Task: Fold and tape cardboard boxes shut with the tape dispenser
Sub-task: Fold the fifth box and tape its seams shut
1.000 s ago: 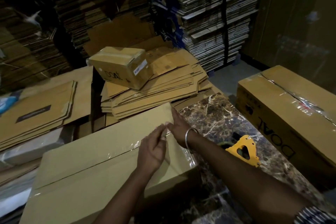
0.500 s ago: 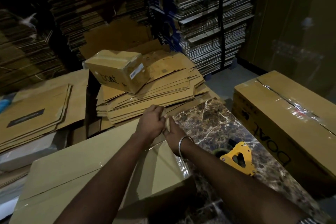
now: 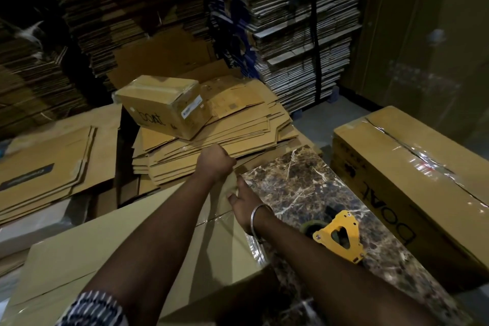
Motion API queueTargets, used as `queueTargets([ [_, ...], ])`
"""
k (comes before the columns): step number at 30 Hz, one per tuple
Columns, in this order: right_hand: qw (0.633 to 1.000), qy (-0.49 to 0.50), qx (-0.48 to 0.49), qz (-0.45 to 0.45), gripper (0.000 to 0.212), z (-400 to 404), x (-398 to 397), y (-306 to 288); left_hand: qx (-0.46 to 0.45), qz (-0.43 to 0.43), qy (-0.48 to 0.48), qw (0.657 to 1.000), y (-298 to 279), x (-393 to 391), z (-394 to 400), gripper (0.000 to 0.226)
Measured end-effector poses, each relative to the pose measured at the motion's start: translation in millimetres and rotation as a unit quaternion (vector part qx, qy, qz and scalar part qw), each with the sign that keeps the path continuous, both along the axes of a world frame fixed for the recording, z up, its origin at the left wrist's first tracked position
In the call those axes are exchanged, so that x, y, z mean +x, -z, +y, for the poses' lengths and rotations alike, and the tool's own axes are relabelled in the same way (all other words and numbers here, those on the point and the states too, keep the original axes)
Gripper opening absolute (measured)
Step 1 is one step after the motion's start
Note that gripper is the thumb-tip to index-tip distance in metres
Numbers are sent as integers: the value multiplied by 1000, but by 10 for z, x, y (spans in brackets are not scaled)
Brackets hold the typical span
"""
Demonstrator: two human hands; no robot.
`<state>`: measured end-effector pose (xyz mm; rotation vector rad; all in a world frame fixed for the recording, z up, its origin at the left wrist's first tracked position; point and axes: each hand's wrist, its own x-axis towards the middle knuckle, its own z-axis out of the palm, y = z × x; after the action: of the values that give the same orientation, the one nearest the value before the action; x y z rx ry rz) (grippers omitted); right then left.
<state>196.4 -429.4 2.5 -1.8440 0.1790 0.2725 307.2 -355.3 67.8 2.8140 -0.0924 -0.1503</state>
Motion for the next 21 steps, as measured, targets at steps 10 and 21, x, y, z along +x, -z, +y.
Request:
queueTargets([
  [10, 1000, 1, 7, -16, 65, -33, -28, -40, 90, 21, -14, 996, 71, 116, -114, 34],
  [21, 999, 1, 30, -12, 63, -47, -46, -11, 4, 79, -31, 996, 243, -35, 397, 73],
])
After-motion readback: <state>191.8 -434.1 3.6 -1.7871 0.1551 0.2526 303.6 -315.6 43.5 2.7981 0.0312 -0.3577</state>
